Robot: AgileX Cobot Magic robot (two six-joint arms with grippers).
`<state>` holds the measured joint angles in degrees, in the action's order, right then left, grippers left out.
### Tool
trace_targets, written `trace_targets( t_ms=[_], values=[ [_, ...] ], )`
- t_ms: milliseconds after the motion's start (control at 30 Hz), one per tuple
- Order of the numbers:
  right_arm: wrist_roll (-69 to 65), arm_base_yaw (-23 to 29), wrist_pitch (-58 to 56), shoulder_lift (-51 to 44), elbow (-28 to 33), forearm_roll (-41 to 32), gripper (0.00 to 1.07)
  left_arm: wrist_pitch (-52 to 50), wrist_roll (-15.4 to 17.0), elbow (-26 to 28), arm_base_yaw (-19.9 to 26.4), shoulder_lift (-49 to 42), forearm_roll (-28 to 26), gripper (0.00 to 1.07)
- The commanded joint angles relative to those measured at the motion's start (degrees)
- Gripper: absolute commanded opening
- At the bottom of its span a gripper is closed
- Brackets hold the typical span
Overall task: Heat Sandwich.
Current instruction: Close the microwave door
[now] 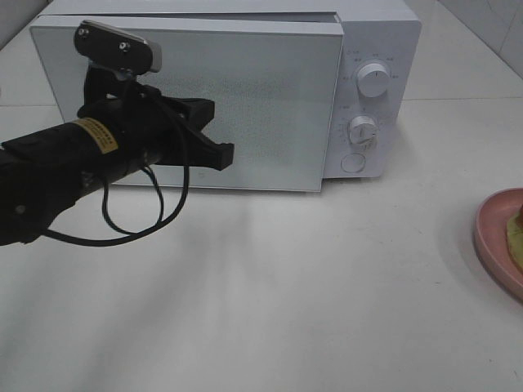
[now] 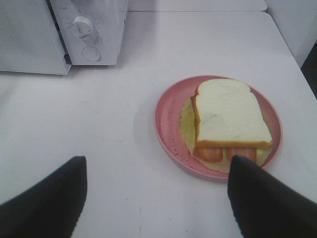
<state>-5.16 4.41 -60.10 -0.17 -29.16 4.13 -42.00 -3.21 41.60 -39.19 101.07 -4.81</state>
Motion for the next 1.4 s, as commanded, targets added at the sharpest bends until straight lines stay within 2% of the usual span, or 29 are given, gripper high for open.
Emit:
trace_targets(
  t_ms=[33,500,1100,1400],
  values=[
    [0.5,-0.5,0.4,-1.5,0.2,0.1,0.76,2.2,-0.1,4.0,-1.7,2.0,-0.7,0.00],
    [0.5,-0.5,0.4,-1.5,0.2,0.1,0.76,10.5,-0.1,20.5,-4.0,10.8,-0.7,0.00],
    [0.5,-0.5,0.4,-1.5,0.2,0.1,0.76,15.2,0.1,31.8,-3.3,17.3,-1.8,0.00],
    [0.5,-0.5,0.4,-1.5,0.2,0.1,0.76,16.6,0.3,36.8,-0.1,20.6,-4.4,0.00]
  ],
)
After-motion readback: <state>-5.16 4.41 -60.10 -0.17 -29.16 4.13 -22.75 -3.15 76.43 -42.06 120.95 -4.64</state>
